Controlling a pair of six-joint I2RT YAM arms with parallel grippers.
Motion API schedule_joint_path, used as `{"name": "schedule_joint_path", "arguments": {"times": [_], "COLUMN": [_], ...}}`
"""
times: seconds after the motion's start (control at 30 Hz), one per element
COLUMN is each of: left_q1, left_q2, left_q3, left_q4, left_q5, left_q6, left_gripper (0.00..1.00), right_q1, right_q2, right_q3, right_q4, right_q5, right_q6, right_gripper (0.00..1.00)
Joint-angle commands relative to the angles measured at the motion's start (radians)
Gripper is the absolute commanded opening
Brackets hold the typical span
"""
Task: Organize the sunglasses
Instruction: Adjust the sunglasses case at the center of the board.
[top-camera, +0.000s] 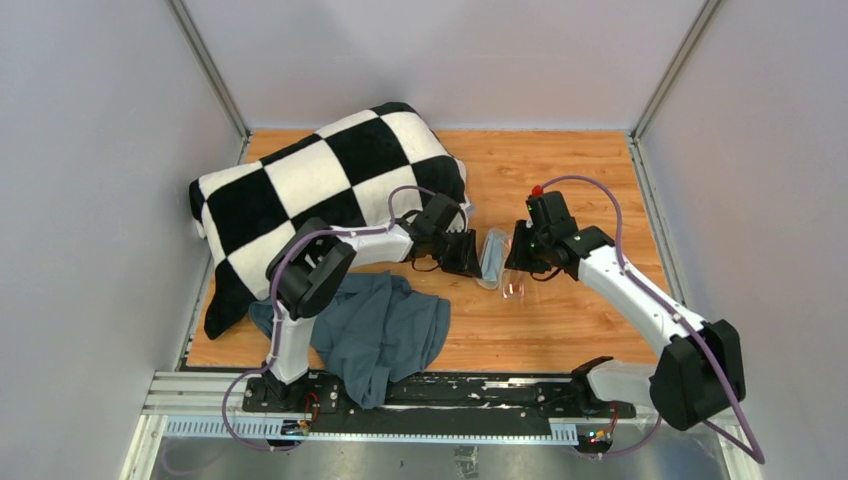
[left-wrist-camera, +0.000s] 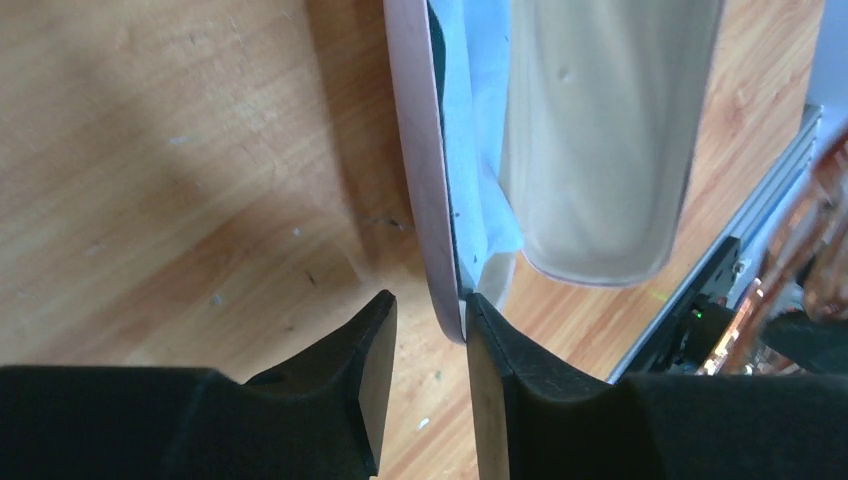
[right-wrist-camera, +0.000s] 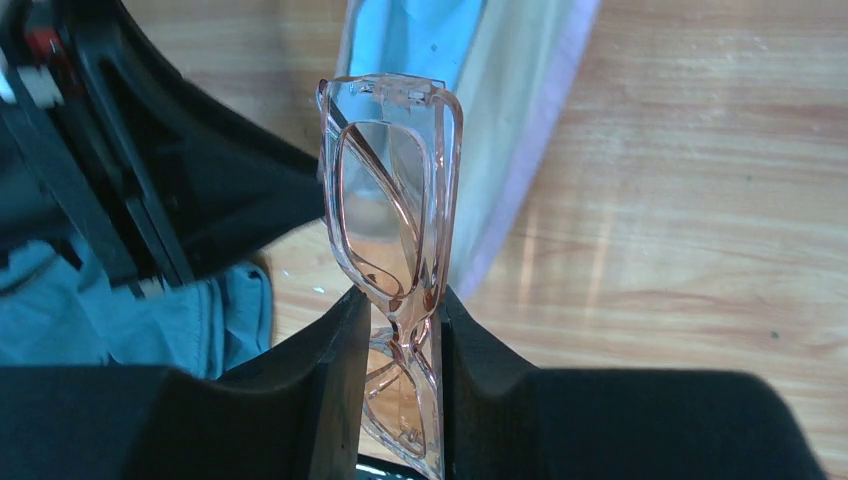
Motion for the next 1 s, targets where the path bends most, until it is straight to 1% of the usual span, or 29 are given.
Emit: {"name": "schedule_joint_path", "arguments": {"times": [0.0,0.23,0.33,0.4,0.43,0.5,0.6,0.7,0.8,0.9,0.97], "left_q1": [-0.015,-0.015,-0.015,-0.015,-0.015,-0.015,-0.011,-0.001,0.027,0.056,0.059], "left_q2": [-0.079,-0.106,-0.106,-0.114,-0.118,-0.131,-0.146,-0.147,-0.118,-0.065,-0.021], "left_q3": [-0.04,-0.05,-0.051,-0.055,-0.057,-0.061,-0.052,-0.033,0.014,0.093,0.155], "left_q4": [0.019,0.009,0.005,0.001,-0.003,-0.01,-0.034,-0.052,-0.078,-0.127,-0.189], "left_q5": [-0.002,-0.003,0.006,0.012,0.014,0.013,0.005,-0.008,-0.016,-0.041,-0.064], "left_q6": [-0.038,-0.038,-0.039,-0.039,-0.036,-0.031,-0.013,0.001,0.012,0.04,0.072], "left_gripper": [0.38,0.39,0.39,0.39,0.39,0.39,0.39,0.39,0.39,0.38,0.38], "right_q1": [-0.016,-0.016,-0.016,-0.016,-0.016,-0.018,-0.031,-0.064,-0.089,-0.099,-0.104], "right_q2": [0.069,0.23,0.267,0.267,0.261,0.243,0.212,0.19,0.181,0.168,0.161], "right_q3": [0.077,0.151,0.164,0.156,0.15,0.132,0.096,0.067,0.049,0.037,0.034], "right_q4": [0.059,0.062,0.061,0.062,0.063,0.067,0.08,0.091,0.096,0.099,0.1], "right_q5": [-0.047,-0.002,0.033,0.052,0.099,0.133,0.158,0.15,0.132,0.126,0.123], "right_q6": [0.055,0.139,0.189,0.218,0.234,0.27,0.304,0.315,0.313,0.311,0.306], "right_gripper": [0.07,0.03,0.01,0.01,0.01,0.01,0.01,0.01,0.01,0.01,0.01]}}
